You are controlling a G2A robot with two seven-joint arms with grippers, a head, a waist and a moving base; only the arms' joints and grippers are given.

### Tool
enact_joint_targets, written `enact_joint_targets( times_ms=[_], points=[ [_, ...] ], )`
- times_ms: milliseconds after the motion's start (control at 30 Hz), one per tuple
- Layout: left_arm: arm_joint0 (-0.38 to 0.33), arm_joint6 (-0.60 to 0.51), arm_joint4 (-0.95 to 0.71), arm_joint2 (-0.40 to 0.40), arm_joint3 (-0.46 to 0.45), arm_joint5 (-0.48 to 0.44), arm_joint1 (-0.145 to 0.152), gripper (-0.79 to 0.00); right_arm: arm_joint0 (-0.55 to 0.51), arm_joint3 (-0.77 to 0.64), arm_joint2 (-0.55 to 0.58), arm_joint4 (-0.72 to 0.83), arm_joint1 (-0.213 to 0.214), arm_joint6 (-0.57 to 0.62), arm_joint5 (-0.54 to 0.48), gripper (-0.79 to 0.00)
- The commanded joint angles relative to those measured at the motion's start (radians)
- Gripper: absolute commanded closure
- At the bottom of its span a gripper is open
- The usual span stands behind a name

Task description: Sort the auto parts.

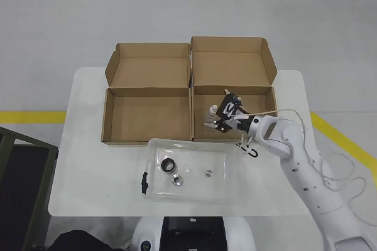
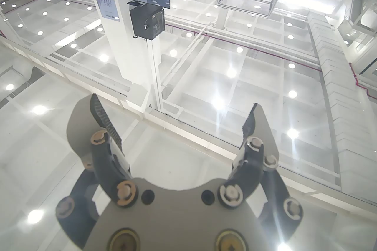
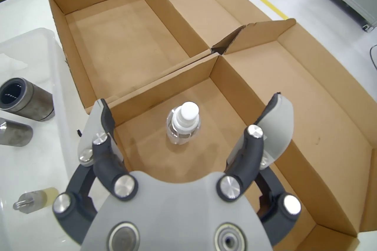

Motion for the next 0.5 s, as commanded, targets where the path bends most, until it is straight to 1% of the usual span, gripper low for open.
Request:
enact_joint_targets(
  times_ms=[0, 233, 467],
  points=[
    [0.0, 0.0, 0.0, 0.0, 0.0, 0.0, 0.0, -0.785, -0.035, -0.068, 0.03, -0.004, 0.009, 0.019, -0.016, -0.785],
    [0.0, 0.0, 0.0, 0.0, 0.0, 0.0, 0.0, -0.785, -0.149, -0.269, 0.103, 0.013, 0.036, 0.072, -0.117, -0.785],
    [0.0, 0.0, 0.0, 0.0, 0.0, 0.0, 0.0, -0.785, -0.243, -0.403, 0.094, -0.008, 0.053, 0.137, -0.217, -0.785]
  ],
)
